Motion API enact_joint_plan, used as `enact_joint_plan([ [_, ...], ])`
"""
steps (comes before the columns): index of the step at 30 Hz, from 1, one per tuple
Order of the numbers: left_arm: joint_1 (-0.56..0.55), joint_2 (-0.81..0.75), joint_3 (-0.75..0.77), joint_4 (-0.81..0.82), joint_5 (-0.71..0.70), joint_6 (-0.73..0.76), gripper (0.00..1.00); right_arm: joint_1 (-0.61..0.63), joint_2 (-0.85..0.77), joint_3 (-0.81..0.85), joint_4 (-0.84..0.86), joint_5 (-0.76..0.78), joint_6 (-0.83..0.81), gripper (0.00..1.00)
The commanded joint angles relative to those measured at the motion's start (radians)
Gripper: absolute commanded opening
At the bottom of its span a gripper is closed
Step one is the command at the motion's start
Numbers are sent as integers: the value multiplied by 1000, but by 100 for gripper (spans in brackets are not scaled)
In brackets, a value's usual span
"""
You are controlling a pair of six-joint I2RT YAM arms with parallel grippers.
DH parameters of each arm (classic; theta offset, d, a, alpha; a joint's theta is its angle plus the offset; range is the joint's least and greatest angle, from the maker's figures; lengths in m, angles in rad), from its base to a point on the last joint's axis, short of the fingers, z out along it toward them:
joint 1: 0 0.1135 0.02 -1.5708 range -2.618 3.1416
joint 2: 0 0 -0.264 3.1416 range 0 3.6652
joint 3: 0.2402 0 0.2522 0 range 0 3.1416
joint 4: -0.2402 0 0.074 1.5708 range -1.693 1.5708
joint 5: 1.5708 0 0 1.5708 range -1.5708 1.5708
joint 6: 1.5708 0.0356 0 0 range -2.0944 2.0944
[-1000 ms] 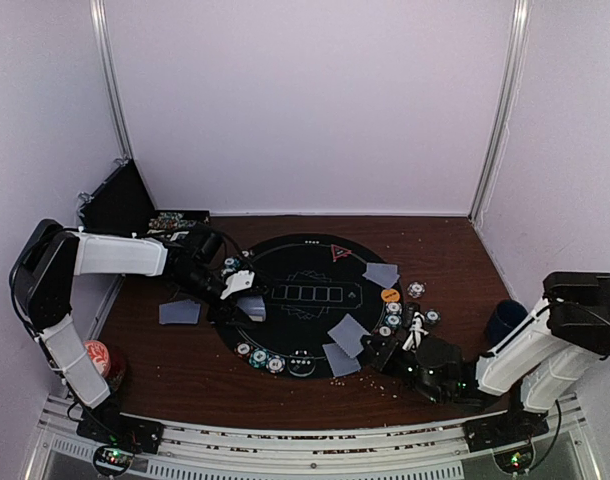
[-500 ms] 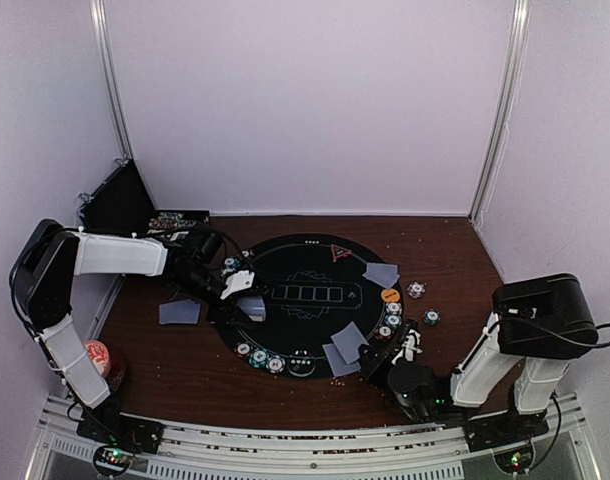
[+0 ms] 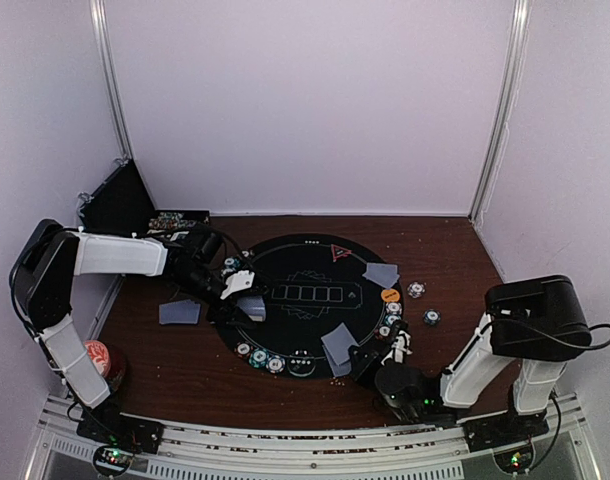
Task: Distribute texas hold em gaming equipment
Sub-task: Distribute the poker card in the dealer area.
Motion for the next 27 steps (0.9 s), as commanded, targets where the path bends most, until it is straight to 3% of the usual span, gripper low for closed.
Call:
enact_joint_plan([
  [1,4,8,29,9,14,-1,42,25,-1,21,-82,22,16,2],
  [11,4,9,30,8,13,0,42,40,-12,19,-153,66,50,4],
  [19,4,9,31,8,14,-1,42,45,-39,24,-196,79,45,21],
  [27,3,10,31,8,13,0,42,63,-127,34,-320,134,33,26],
])
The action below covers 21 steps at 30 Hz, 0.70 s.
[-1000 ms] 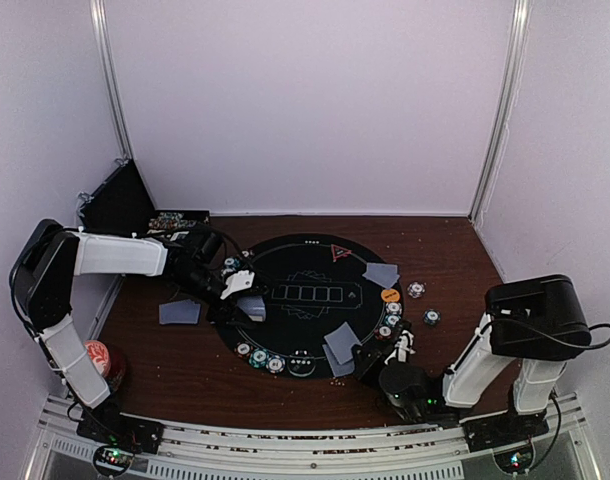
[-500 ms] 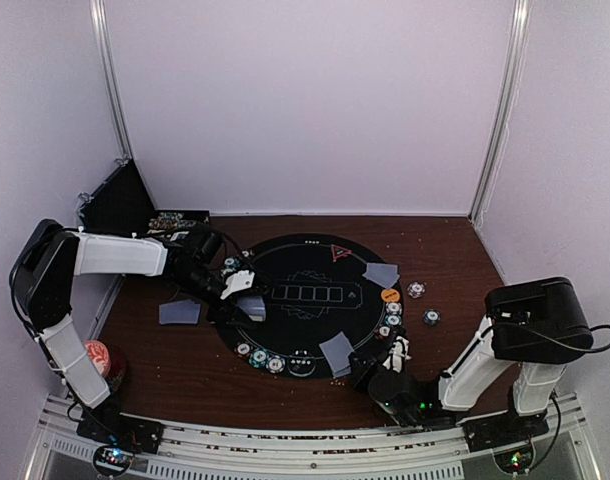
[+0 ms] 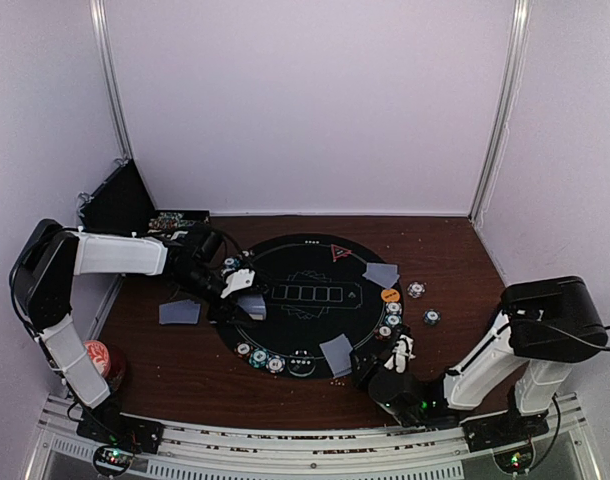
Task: Distribute texas hold em gaming equipment
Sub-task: Distribute the poker card in the dealer area.
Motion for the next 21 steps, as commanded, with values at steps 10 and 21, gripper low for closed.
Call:
enact_joint_plan([
  [10,3,11,24,8,15,-1,42,21,-202,53,-280,121,-86,67],
  [21,4,7,21,8,11,3,42,-84,-261,230,-248,-242,-533,100],
])
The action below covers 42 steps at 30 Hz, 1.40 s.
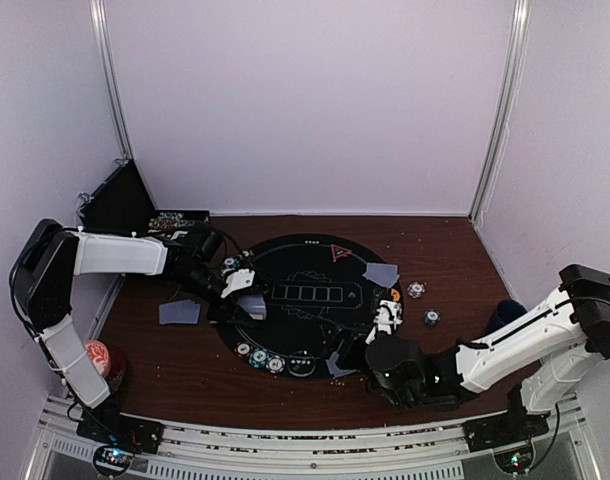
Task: Distribute texas hold em gaming equipment
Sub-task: Distribute the poker card in the dealer area, then pick up the poker card from the face-down deck piles.
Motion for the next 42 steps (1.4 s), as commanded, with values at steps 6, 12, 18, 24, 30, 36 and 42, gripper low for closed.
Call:
enact_joint_plan([
  [6,-1,2,15,9,-4,7,42,-268,90,100,121,-670,-153,99],
  [12,-8,0,12,9,-9,11,42,-328,251,288,87,-904,-208,93],
  [18,-12,-11,5,9,-4,17,42,-339,396,456,16,-1011,-231,90],
  [24,-15,-21,-2,8,3,26,42,-369,463,508,7,-1041,-221,86],
  [30,-21,-23,-6,5,5,38,42,-400,501,536,12,-1081,-222,85],
  [36,-23,-24,-8,-2,12,45,42,-416,547,575,22,-1128,-208,83],
  [42,-26,-27,-11,-2,12,50,42,-425,593,630,8,-1181,-195,79],
])
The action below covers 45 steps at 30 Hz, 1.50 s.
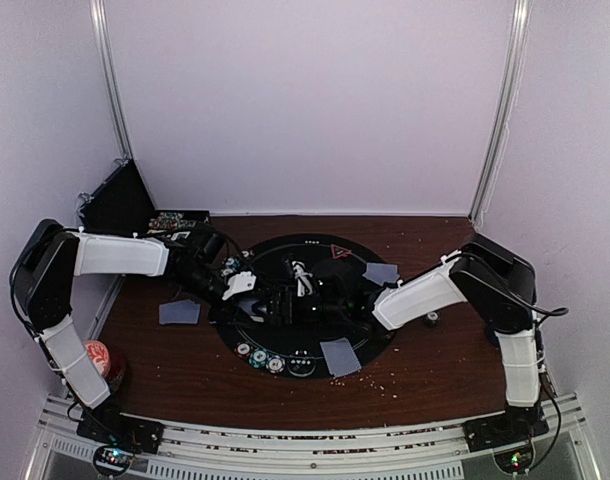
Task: Distribute texas hold em gaming equipment
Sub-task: Pick up the poker card from the face-down deck piles.
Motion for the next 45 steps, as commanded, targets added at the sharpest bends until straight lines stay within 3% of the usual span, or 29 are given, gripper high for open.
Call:
enact_joint_plan([
  [1,-7,-27,-11,-2,28,19,42,-9,40,53,-2,-58,10,78],
  [10,-8,-27,-12,-5,28,26,42,-22,56,89,-46,-12,11,71],
  [16,-10,-27,-13,-6,28,26,42,-37,44,93,-106,25,-14,60],
  [26,-10,-22,-11,-7,29,25,42,-66,-47,1,-155,144,-59,48],
  [33,-10,-18,-8,-7,27,25,42,-72,-78,-14,-131,87,-76,38],
  [36,-11,-16,-8,-6,26,24,42,-66,-69,-14,-86,4,-63,31],
  [43,-10,-10,-5,-6,22,22,42,-60,-110,-63,-9,-91,-44,2],
  [45,-10,-9,-5,-6,21,20,42,-60,-129,-80,-12,-97,-47,0],
])
